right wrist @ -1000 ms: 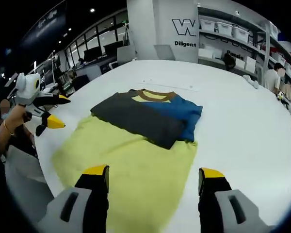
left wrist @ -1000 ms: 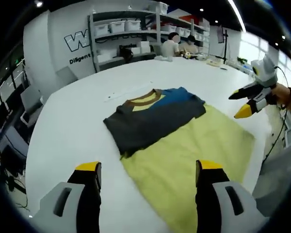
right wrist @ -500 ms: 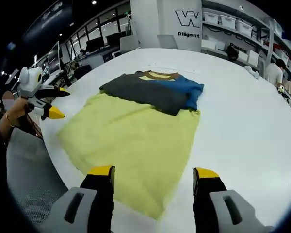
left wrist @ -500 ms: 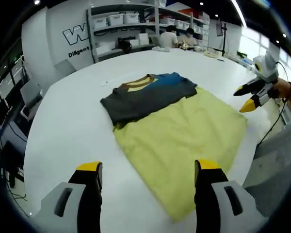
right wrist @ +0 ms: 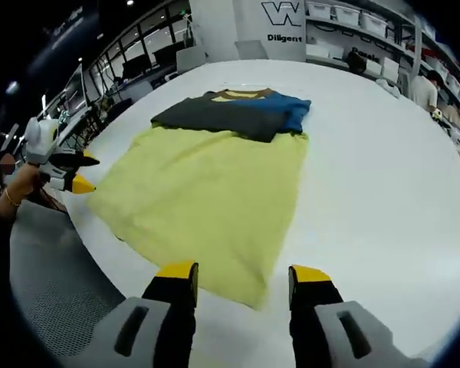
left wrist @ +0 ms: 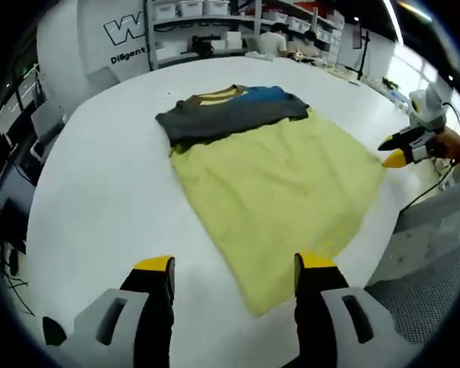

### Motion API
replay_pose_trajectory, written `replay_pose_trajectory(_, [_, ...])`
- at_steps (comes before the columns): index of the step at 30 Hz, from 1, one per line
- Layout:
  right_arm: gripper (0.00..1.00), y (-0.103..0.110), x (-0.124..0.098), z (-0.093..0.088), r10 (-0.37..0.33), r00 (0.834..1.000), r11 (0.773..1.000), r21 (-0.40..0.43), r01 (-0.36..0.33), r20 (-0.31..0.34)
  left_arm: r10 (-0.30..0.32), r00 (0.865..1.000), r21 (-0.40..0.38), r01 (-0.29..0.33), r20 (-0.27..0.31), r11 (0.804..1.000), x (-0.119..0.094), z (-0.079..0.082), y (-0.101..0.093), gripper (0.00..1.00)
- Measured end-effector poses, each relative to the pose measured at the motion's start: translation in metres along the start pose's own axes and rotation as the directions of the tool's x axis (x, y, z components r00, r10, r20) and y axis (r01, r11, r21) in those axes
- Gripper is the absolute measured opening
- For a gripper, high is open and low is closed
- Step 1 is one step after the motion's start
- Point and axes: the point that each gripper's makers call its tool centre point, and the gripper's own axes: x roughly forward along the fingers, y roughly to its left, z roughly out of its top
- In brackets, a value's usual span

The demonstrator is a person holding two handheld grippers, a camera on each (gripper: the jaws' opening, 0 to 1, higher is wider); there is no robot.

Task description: Fold the garment on the visible template until the final outline fits inside the template.

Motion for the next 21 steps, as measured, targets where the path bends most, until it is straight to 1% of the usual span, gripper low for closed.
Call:
replay_pose_trajectory(2, [0.41, -0.002, 0.0, -0.006, -0.008, 1.0, 1.0, 0.002, 0.008, -0.015, -0.01, 1.0, -0.039, 0.009, -0.021, 0.999, 0.002, -0.009, -0.003, 0.55])
replay_pose_trajectory(4, [0.37, -0.003, 0.0, -0.007, -0.013, 1.0, 1.0, 0.001, 0.013, -0.016, -0.018, 0.999, -0.052, 0.016, -0.034, 0.999, 0.002, -0.014, -0.005, 0.54])
replay_pose_trajectory(5, [0.34, -0.005, 0.0, -0.009, -0.015, 1.0, 1.0, 0.006, 0.015, -0.018, -0.026, 0.999, -0.044, 0.024, -0.041, 0.999, 0.002, -0.017, -0.008, 0.54])
replay_pose_trajectory(7, [0.29, -0.006, 0.0, -0.009, -0.017, 1.0, 1.0, 0.019, 0.017, -0.013, -0.023, 0.999, -0.036, 0.021, -0.039, 0.999, 0.002, -0.019, -0.007, 0.53])
replay_pose_trajectory(9, [0.26, -0.008, 0.0, -0.011, -0.026, 0.999, 0.999, 0.021, 0.027, -0.018, -0.026, 0.999, -0.045, 0.024, -0.044, 0.999, 0.002, -0.021, -0.007, 0.5])
replay_pose_trajectory(12, [0.23, -0.008, 0.001, -0.015, -0.028, 0.999, 0.999, 0.032, 0.029, -0.032, -0.032, 0.998, -0.078, 0.029, -0.046, 0.997, 0.001, -0.022, -0.008, 0.49])
replay_pose_trajectory(13, [0.21, -0.008, 0.001, -0.015, -0.025, 0.999, 0.999, 0.03, 0.026, -0.03, -0.038, 0.998, -0.077, 0.035, -0.044, 0.996, 0.001, -0.022, -0.008, 0.48])
replay_pose_trajectory(15, [0.17, -0.006, 0.002, -0.018, -0.02, 0.999, 0.999, 0.03, 0.021, -0.036, -0.049, 0.998, -0.081, 0.045, -0.043, 0.996, 0.002, -0.023, -0.01, 0.43])
replay_pose_trajectory(17, [0.13, -0.006, 0.003, -0.02, -0.027, 0.999, 0.999, 0.028, 0.028, -0.04, -0.055, 0.997, -0.09, 0.05, -0.054, 0.995, 0.002, -0.026, -0.012, 0.39])
replay_pose_trajectory(18, [0.12, -0.006, 0.004, -0.021, -0.031, 0.999, 0.999, 0.026, 0.032, -0.042, -0.05, 0.998, -0.085, 0.045, -0.05, 0.995, 0.002, -0.025, -0.012, 0.39])
replay_pose_trajectory(21, [0.11, -0.006, 0.006, -0.023, -0.04, 0.998, 0.999, 0.019, 0.041, -0.055, -0.043, 0.997, -0.068, 0.039, -0.062, 0.997, 0.003, -0.025, -0.012, 0.38])
